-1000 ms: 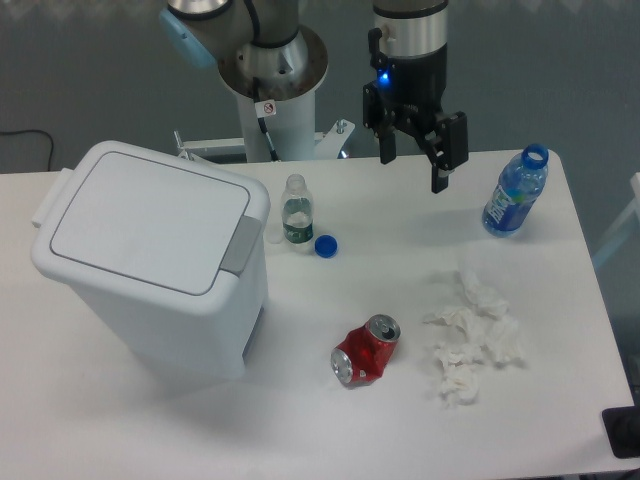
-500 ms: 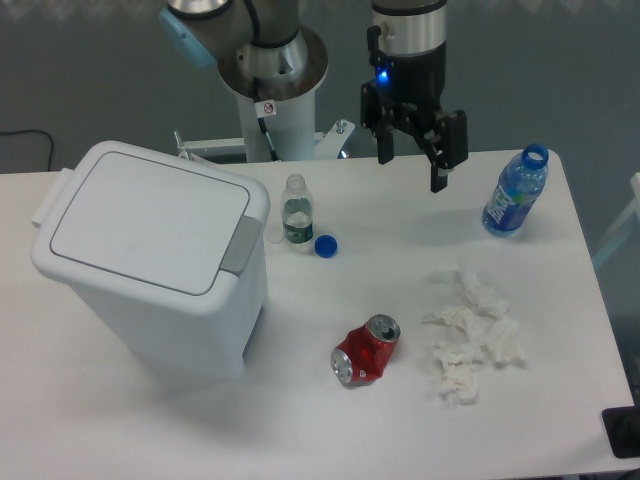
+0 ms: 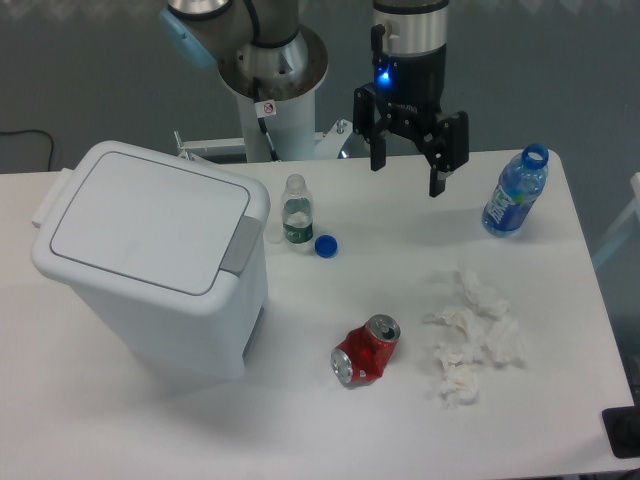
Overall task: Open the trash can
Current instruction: 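Move the open gripper toward the lid edge of the white trash can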
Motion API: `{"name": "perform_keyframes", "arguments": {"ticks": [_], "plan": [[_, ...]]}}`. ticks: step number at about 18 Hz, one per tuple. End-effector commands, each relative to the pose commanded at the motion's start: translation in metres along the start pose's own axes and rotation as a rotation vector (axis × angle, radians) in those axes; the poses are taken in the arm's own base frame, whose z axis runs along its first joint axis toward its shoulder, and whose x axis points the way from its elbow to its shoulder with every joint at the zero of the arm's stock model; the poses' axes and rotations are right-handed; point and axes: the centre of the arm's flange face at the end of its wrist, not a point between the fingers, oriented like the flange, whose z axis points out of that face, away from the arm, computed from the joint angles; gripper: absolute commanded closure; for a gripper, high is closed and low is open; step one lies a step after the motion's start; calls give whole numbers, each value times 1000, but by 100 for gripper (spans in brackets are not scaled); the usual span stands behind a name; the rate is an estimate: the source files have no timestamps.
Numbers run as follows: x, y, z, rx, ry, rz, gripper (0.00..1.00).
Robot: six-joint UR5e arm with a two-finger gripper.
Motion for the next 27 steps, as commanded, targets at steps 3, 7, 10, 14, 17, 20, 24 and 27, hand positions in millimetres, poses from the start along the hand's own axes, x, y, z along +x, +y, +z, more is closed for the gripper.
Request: {"name": "perform_keyframes", "arguments": {"ticks": [3,7,10,14,17,20,24,27], "plan": [[-4,-12,-3,84,22,-116,0],[-11,-31,1,140,18,-232,0],[-9,-40,4,153,15,-281,0],[-5,-53,8,161,29,-342,0],[-2,-58,16,158,54,-430,0],[3,-66,22,156,81,-550,0],[9,-71,29,148,110,-661,0],[9,-75,37,169,168,-786,0]]}}
